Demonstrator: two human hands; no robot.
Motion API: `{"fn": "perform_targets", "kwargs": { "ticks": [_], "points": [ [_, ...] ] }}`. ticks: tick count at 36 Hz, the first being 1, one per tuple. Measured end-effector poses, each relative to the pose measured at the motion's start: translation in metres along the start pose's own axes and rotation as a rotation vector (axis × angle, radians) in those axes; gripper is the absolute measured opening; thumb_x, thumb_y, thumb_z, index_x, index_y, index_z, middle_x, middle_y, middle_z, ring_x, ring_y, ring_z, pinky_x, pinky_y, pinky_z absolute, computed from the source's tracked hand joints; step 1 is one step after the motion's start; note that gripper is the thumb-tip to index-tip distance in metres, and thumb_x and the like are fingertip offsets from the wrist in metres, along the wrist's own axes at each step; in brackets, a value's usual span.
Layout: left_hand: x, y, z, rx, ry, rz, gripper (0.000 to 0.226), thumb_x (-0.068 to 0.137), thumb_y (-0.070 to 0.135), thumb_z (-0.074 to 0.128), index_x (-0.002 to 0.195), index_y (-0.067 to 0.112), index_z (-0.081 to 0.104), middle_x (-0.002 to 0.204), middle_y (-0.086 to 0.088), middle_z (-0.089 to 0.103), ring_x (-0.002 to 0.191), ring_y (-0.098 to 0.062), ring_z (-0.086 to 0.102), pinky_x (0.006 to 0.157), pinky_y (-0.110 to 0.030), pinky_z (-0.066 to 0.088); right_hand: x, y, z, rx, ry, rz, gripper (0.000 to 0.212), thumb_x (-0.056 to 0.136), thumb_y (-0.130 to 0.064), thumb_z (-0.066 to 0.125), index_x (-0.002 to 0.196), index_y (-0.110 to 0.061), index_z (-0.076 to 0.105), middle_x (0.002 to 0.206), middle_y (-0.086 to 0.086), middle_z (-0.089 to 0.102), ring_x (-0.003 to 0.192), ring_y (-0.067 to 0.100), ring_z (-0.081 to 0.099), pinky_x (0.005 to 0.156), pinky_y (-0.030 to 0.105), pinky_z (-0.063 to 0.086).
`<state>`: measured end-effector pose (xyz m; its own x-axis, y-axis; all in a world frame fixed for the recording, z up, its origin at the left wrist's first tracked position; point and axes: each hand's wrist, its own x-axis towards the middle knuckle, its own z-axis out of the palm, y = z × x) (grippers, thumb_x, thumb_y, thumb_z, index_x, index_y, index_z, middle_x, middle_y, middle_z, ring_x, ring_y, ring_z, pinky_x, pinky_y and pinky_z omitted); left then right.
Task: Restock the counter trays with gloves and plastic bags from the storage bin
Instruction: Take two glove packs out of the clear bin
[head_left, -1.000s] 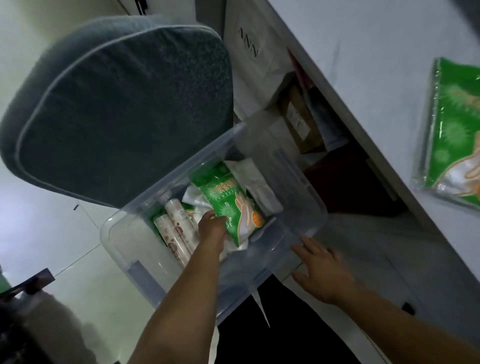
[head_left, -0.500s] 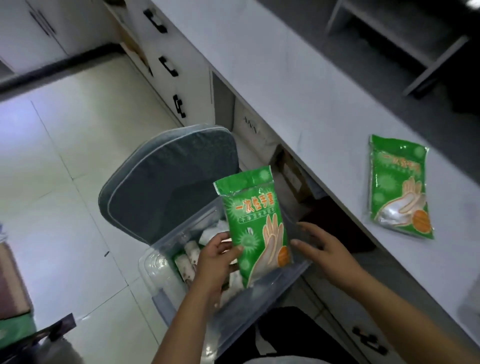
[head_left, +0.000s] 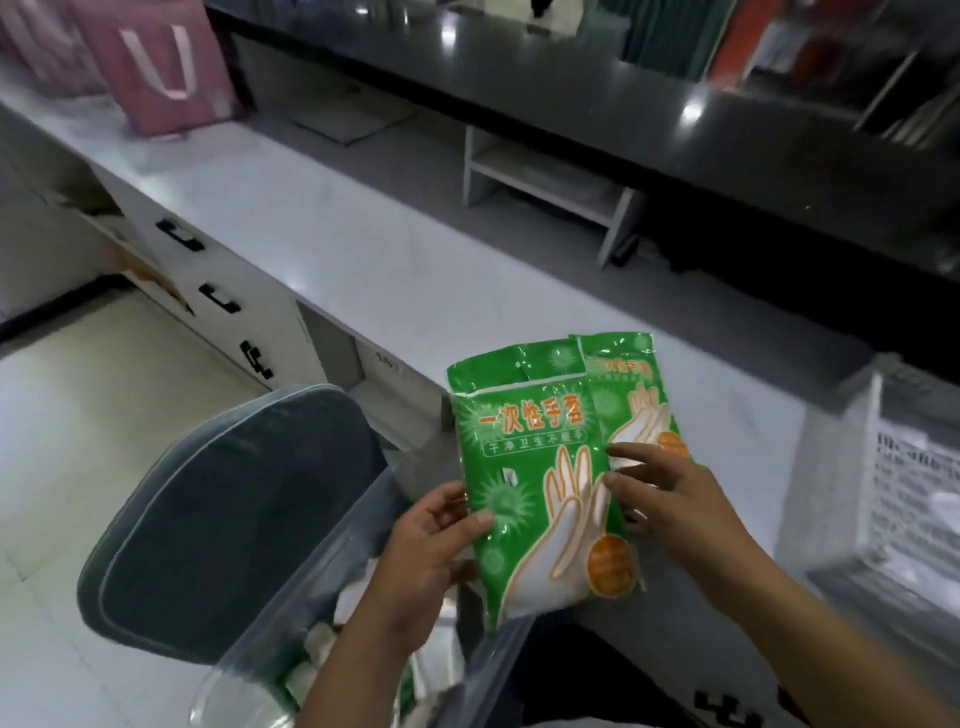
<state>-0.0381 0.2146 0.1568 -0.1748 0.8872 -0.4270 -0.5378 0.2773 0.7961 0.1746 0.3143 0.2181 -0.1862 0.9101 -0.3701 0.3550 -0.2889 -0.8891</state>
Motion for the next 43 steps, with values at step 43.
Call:
{"fn": "perform_targets", "kwargs": {
  "ticks": [43],
  "points": [
    [0.229, -0.013, 0.161, 0.584, 0.303, -0.285, 0.061, 0.085, 0.02, 0.076, 0.138, 0.028, 0.046, 0.119, -0.006, 0.063, 0.094, -0.018, 0.069, 0.069, -0.032, 0.062, 0.231, 0.052, -0.146, -0.263, -0.291, 0.079, 0.037, 0.08, -0.025, 0.073, 0.104, -0.046, 0.053, 0.087, -0.026, 0.058, 0.076, -0.004, 0.064, 0.064, 0.025, 0.053]
  ]
}}
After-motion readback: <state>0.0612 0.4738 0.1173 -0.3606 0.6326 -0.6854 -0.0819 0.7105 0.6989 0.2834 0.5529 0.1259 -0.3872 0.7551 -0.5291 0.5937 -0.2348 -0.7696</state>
